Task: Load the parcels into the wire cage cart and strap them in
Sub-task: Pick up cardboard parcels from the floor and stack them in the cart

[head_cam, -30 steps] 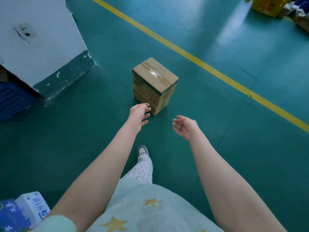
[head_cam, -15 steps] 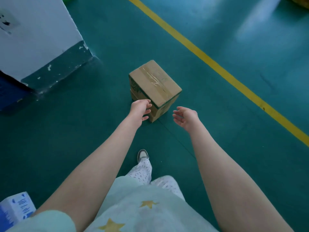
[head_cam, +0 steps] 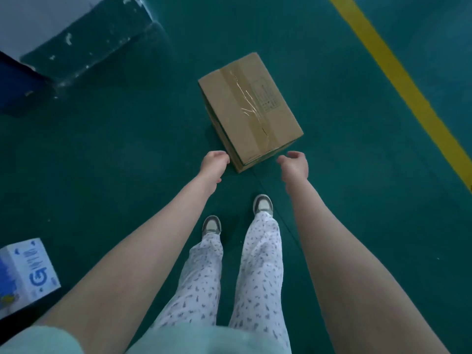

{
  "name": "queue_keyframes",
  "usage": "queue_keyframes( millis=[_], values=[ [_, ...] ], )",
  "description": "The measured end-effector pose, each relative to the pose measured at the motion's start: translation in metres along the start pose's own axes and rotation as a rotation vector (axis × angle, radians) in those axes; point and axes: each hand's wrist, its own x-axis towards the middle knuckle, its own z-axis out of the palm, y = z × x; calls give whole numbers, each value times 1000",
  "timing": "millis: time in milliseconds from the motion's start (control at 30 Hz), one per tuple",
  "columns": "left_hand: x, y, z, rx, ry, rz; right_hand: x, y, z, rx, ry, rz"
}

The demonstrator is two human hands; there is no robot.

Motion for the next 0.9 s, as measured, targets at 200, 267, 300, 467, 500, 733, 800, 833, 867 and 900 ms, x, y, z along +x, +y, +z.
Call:
queue_keyframes(
  millis=[200,267,300,467,500,733,800,833,867,900],
  values=[
    [75,-1,52,-5,29,-92,115,-11,-3,-150,20,-56],
    [95,-2,67,-18,43,-120,148,-16,2,-168,36,-48],
    [102,-3,72,-33,41,-130,159,-19,4,-167,40,-54],
    [134,-9,90,-160,-4,-192,206,-19,16,-158,-58,-93],
    [137,-9,90,-185,-23,-198,212,-17,15,-159,-98,-101],
    [132,-10,85,-401,-33,-161,203,-23,11,-67,-265,-229],
    [122,-8,74,-432,16,-123,184,-35,17,-68,-279,-280],
    [116,-7,67,-435,26,-112,174,-41,20,-81,-286,-303],
    [107,-4,59,-442,37,-99,162,-50,22,-103,-295,-331],
    [97,-2,50,-445,48,-82,149,-59,23,-128,-305,-365]
  ],
)
